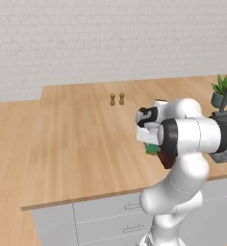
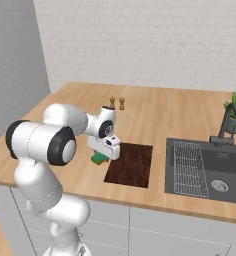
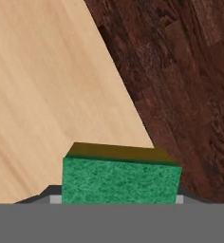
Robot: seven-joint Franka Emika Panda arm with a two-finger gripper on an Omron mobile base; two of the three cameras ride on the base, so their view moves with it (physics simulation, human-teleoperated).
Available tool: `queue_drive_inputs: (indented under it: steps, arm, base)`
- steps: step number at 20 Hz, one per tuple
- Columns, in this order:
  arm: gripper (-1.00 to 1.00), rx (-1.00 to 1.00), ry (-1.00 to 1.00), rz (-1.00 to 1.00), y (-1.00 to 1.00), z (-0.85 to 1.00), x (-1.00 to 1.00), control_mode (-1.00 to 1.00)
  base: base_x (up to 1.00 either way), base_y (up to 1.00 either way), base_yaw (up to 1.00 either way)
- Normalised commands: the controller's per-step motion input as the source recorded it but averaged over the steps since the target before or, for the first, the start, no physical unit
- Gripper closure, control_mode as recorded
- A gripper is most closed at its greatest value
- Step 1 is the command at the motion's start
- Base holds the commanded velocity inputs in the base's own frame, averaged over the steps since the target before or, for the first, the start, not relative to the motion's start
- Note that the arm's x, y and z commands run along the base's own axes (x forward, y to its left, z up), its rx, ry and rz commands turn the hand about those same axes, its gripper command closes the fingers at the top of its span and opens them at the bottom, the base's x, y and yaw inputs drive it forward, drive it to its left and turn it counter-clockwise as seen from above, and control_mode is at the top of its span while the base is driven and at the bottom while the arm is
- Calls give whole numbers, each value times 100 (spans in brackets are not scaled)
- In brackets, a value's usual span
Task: Pick up the sponge from the counter and clean the cutting board by briefly scrubbing or pressing down on the cutting board. Once finished, release the sponge.
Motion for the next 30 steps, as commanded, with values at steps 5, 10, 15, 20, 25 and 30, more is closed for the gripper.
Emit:
queue_drive_inputs:
  steps: [5, 10, 15, 20, 25, 30]
  arm:
    - [100, -1, 1, -6, -56, -18, -4, -100]
    - [100, -2, -1, 0, -48, -28, -57, -100]
    - [100, -8, 0, 2, -18, -47, -63, -100]
    - [100, -3, -3, 3, 19, -31, -19, -100]
    - [100, 3, -5, 0, -28, 1, -21, -100]
    - [100, 1, 0, 0, -44, 3, 18, -100]
  base:
    - [0, 0, 0]
    - [0, 0, 0]
    - [0, 0, 0]
    - [0, 0, 0]
    - [0, 0, 0]
    - [0, 0, 0]
